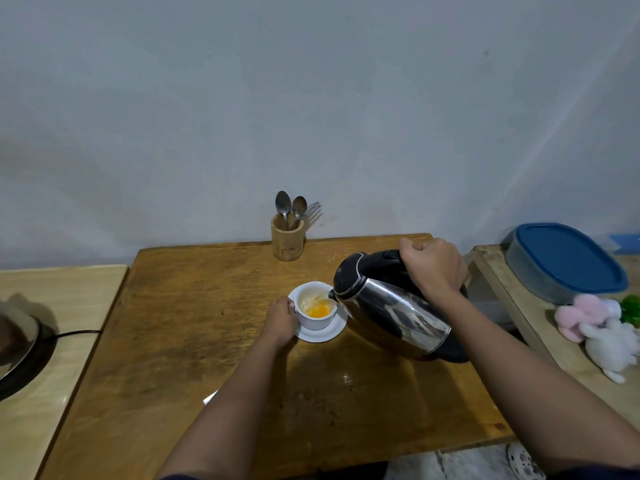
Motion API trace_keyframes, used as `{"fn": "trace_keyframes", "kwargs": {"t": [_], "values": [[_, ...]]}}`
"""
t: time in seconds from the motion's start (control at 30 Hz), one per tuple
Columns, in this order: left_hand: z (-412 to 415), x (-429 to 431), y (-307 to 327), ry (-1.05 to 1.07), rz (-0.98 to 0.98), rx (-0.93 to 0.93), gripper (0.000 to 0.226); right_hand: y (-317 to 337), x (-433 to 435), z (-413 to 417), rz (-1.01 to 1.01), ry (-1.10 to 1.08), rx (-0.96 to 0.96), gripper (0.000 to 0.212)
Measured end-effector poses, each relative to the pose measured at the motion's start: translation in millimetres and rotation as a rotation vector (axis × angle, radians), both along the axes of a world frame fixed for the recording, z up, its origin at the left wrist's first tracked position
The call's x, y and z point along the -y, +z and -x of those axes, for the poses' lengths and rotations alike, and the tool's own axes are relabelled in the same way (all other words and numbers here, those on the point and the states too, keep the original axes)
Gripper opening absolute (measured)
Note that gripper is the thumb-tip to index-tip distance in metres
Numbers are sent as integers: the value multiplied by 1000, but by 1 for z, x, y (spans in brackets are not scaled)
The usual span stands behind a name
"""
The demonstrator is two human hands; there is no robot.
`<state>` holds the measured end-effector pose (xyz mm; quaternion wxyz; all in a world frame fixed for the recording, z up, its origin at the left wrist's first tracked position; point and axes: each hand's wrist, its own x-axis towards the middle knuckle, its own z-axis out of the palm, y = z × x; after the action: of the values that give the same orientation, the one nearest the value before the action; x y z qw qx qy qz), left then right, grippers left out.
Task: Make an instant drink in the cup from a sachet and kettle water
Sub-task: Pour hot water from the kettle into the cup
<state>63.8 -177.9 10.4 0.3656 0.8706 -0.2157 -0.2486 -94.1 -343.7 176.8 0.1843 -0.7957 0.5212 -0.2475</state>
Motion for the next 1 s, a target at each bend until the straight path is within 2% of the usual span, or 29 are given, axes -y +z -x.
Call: {"fn": "trace_keyframes", "kwargs": {"t": [1.0], "values": [[0,2,5,18,-4,-31,29,4,-1,4,-10,-37,5,46]]}}
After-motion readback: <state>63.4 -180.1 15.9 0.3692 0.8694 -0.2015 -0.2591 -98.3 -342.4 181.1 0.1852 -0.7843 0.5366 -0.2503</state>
